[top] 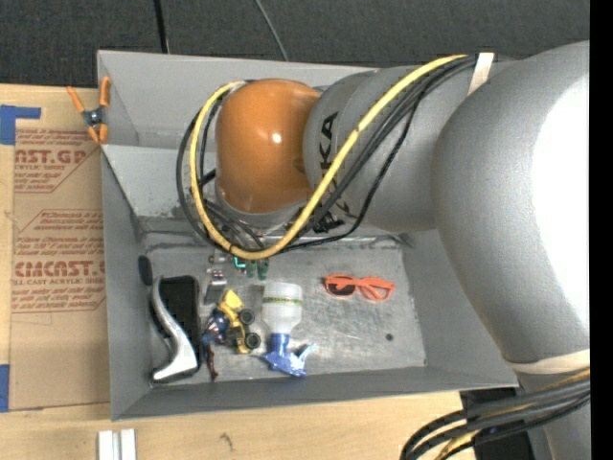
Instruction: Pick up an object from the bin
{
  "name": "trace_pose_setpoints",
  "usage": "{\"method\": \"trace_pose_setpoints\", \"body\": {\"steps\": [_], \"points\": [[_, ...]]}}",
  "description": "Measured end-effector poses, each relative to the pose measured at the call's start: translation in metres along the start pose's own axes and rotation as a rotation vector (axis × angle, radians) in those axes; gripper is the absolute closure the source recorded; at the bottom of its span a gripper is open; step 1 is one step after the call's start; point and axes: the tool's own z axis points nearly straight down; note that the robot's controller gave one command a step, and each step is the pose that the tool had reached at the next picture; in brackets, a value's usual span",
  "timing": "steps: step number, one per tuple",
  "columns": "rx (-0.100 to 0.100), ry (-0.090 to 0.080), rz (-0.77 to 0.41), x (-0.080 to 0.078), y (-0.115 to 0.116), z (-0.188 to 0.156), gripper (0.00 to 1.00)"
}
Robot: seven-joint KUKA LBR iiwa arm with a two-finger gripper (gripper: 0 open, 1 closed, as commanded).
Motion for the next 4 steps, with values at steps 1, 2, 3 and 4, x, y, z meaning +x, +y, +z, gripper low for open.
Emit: {"method": "trace_pose_setpoints", "body": {"steps": [1, 2, 3, 4], "points": [[-0.002, -0.008, -0.077, 0.012, -0.005, 0.012, 0.0], [0.0, 0.001, -0.248, 0.031, -0.021, 0.035, 0.0], [0.0, 0.001, -0.304, 0.022, -0.049, 0.031, 0.0], [0.001, -0.001, -0.462, 0.005, -0.061, 0.025, 0.0]]}}
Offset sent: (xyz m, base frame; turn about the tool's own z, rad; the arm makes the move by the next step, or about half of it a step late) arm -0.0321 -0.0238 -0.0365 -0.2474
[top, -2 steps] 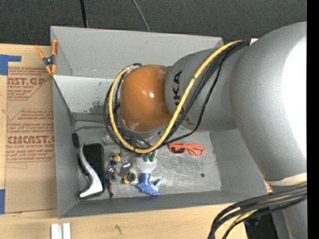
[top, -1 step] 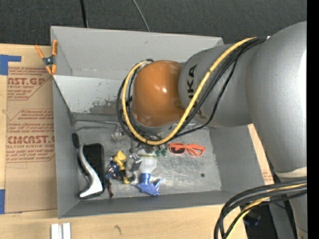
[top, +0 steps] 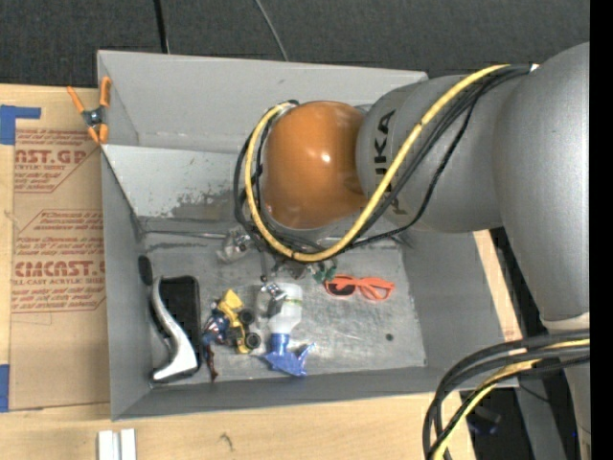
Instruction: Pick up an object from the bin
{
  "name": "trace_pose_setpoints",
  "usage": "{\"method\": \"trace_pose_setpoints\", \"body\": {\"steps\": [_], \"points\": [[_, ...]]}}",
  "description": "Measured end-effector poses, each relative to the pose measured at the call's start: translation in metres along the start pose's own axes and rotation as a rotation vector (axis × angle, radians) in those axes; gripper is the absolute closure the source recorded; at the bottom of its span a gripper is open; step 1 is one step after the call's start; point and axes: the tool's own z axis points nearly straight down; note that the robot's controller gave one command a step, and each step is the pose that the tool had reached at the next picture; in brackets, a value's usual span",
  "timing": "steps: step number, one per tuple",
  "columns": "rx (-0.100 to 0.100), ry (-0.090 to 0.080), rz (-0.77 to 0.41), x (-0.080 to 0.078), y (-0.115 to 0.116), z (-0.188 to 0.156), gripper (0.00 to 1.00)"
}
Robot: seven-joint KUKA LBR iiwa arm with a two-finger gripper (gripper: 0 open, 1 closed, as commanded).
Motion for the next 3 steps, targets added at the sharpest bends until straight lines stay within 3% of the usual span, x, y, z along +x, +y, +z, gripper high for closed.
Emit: {"method": "trace_pose_setpoints", "body": {"steps": [1, 2, 3], "points": [[0.016, -0.012, -0.095, 0.0024, -0.0026, 0.0544, 1.0], [0.004, -0.014, -0.099, 0.0034, 0.0047, 0.0602, 0.0], [0.003, 0.0, -0.1, 0.0058, 0.0047, 0.06, 1.0]]}}
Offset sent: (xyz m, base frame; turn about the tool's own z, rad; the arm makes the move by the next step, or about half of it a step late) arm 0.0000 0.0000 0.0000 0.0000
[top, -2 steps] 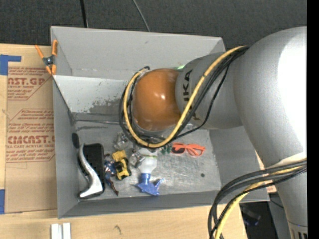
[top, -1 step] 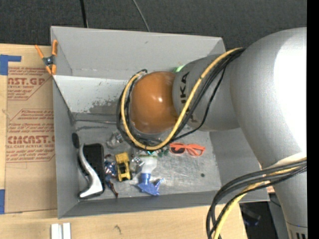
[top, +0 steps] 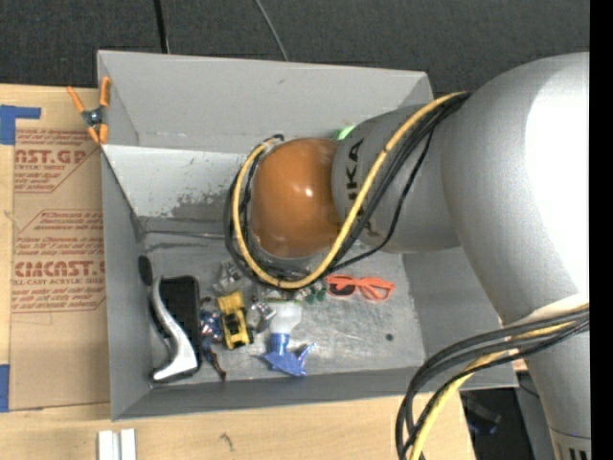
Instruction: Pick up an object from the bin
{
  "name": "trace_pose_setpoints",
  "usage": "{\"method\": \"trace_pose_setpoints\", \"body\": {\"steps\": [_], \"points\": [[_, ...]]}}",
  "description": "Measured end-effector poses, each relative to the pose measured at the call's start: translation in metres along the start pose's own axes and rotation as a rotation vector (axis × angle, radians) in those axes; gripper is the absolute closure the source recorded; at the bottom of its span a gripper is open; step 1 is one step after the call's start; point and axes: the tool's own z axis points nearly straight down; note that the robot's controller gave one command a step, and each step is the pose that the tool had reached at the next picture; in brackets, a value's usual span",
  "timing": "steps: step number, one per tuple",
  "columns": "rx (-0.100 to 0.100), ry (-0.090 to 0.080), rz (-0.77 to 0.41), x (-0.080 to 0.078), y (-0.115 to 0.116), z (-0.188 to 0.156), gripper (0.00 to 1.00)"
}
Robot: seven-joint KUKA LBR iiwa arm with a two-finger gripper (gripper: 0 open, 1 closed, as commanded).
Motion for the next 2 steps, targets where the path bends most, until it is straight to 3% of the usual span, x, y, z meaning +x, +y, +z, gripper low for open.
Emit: {"method": "trace_pose_setpoints", "body": {"steps": [1, 2], "points": [[0.0, 0.0, 0.0, 0.0, 0.0, 0.0, 1.0], [-0.005, 0.005, 0.014, -0.003, 0.001, -0.03, 1.0]]}}
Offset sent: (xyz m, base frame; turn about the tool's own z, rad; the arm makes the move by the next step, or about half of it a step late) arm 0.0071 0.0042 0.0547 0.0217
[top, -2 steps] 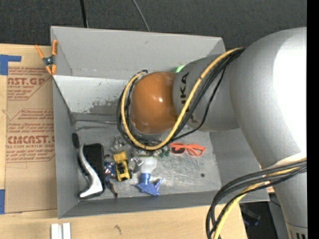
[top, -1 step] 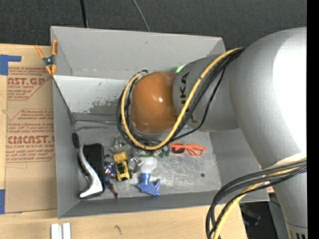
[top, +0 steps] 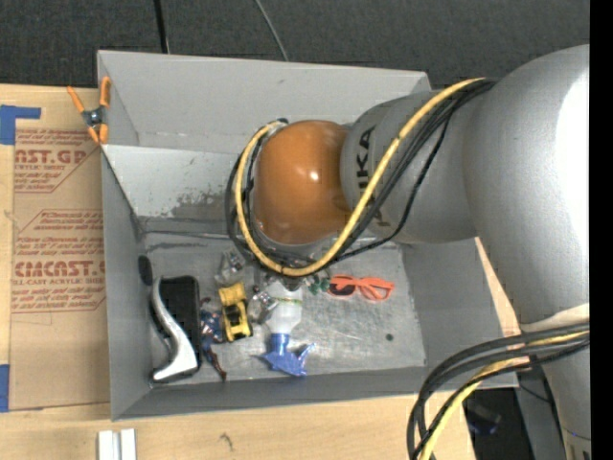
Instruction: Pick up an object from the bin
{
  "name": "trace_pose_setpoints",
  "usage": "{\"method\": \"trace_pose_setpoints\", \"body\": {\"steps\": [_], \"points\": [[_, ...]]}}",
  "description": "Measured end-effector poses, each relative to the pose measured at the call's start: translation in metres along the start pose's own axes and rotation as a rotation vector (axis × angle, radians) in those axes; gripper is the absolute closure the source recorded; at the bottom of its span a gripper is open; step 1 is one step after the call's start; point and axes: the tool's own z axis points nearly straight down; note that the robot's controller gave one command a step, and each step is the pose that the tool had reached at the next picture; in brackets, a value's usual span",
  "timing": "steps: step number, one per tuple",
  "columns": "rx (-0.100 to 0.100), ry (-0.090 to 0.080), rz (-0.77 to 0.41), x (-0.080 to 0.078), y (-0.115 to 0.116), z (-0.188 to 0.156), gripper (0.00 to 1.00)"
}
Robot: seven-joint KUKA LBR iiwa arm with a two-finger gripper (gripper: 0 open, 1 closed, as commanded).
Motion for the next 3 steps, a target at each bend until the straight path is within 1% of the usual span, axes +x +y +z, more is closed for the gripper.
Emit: {"method": "trace_pose_setpoints", "body": {"steps": [1, 2, 3], "points": [[0.003, -0.009, -0.001, 0.0, 0.0, -0.031, 1.0], [0.0, -0.001, 0.031, 0.002, 0.005, -0.074, 1.0], [0.004, -0.016, 0.047, -0.004, 0.012, -0.046, 1.0]]}}
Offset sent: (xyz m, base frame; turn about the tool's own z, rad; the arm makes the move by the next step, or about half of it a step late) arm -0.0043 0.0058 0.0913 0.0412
